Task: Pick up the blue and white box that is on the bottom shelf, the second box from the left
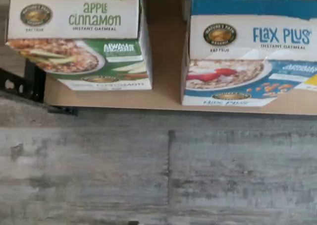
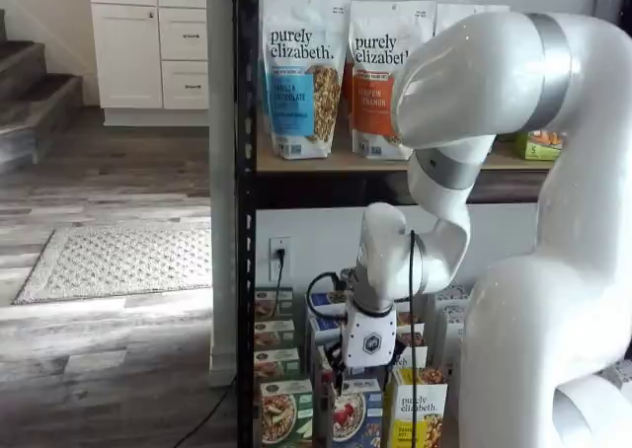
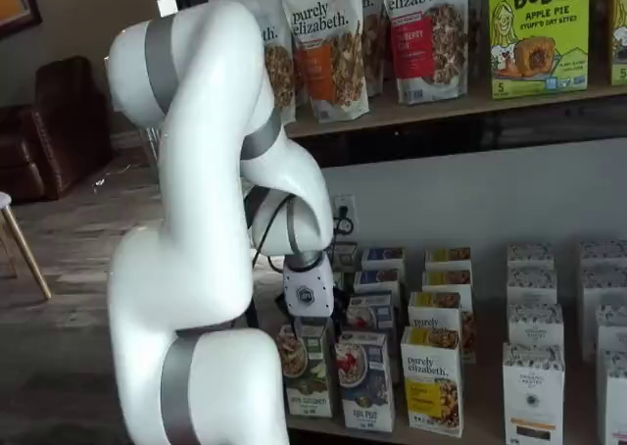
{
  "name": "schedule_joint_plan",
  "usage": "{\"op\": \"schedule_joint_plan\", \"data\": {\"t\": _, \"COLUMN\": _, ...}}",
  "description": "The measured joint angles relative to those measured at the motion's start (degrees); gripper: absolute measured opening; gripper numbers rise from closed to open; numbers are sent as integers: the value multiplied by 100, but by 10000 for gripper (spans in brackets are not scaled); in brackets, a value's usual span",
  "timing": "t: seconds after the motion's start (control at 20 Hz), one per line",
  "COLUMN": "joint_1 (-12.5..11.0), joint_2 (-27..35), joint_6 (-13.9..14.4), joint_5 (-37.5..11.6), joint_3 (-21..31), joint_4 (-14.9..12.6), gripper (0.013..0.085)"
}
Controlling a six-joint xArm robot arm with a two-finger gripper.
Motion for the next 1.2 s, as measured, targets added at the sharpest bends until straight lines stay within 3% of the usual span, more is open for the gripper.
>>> {"op": "schedule_joint_plan", "data": {"t": 0.4, "joint_1": -76, "joint_2": 581, "joint_6": 214, "joint_5": -166, "joint_3": -449, "joint_4": -312, "gripper": 850}}
{"op": "schedule_joint_plan", "data": {"t": 0.8, "joint_1": -149, "joint_2": 1016, "joint_6": -116, "joint_5": -388, "joint_3": -775, "joint_4": -46, "gripper": 850}}
{"op": "schedule_joint_plan", "data": {"t": 1.2, "joint_1": -310, "joint_2": 1358, "joint_6": 158, "joint_5": -410, "joint_3": -1102, "joint_4": -497, "gripper": 850}}
